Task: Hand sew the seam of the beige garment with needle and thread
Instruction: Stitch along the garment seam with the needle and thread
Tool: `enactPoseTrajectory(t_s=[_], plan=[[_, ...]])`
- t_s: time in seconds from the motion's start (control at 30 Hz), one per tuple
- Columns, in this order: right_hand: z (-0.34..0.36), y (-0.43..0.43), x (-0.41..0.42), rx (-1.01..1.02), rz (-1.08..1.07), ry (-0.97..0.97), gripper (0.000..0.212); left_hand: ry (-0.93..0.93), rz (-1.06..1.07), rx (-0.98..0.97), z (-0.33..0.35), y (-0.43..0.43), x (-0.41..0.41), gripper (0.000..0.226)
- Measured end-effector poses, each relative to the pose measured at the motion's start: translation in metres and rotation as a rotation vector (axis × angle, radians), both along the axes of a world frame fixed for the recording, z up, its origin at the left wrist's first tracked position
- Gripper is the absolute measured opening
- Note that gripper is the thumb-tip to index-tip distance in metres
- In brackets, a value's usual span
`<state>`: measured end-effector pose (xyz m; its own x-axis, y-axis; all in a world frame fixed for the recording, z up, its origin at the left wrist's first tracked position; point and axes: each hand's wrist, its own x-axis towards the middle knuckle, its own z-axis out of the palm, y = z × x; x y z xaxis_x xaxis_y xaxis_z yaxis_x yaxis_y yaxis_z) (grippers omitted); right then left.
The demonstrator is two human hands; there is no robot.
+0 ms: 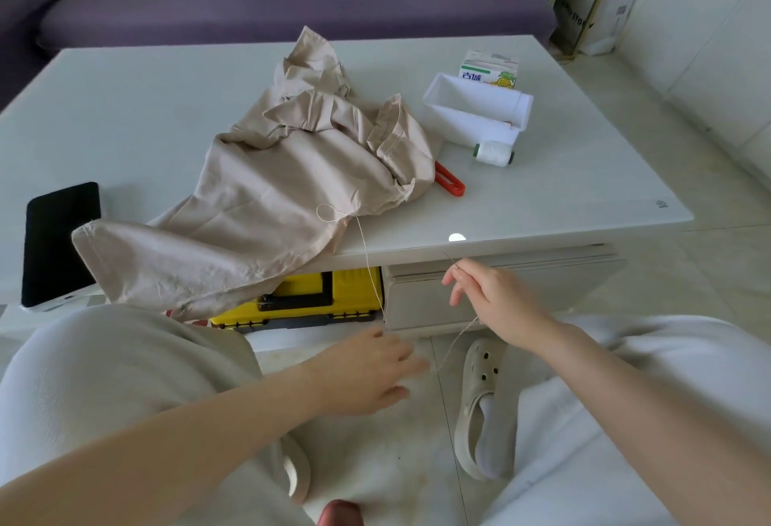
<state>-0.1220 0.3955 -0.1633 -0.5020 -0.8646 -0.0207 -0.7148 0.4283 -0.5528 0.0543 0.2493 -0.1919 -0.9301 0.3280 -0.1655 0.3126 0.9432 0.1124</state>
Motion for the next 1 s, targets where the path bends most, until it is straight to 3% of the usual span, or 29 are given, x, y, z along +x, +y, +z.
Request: enactPoseTrajectory(t_s=[0.1,0.23,0.33,0.6,0.83,1.0], plan=[[0.000,-0.003,0.000,-0.042,-0.017,-0.005,0.027,0.317,0.142,0.039,0.016,-0.012,-0.016,0.048],[-0.002,-0.007,0.000,-0.092,-0.040,-0.028,0.027,0.353,0.435,-0.195,0.044,-0.036,-0.032,0.068],[-0.001,-0.008,-0.001,-0.098,-0.043,-0.010,0.028,0.427,0.499,-0.352,0.049,-0.054,-0.032,0.062],[0.000,-0.010,-0.001,-0.089,-0.043,0.000,0.026,0.531,0.438,-0.054,0.039,-0.070,-0.032,0.048],[0.003,-0.014,0.000,-0.069,-0.014,0.038,0.029,0.431,0.281,0.041,0.027,-0.045,-0.020,0.049],[0.006,-0.021,0.001,-0.090,-0.003,0.033,0.030,0.020,0.218,0.105,0.010,-0.026,-0.013,0.009]])
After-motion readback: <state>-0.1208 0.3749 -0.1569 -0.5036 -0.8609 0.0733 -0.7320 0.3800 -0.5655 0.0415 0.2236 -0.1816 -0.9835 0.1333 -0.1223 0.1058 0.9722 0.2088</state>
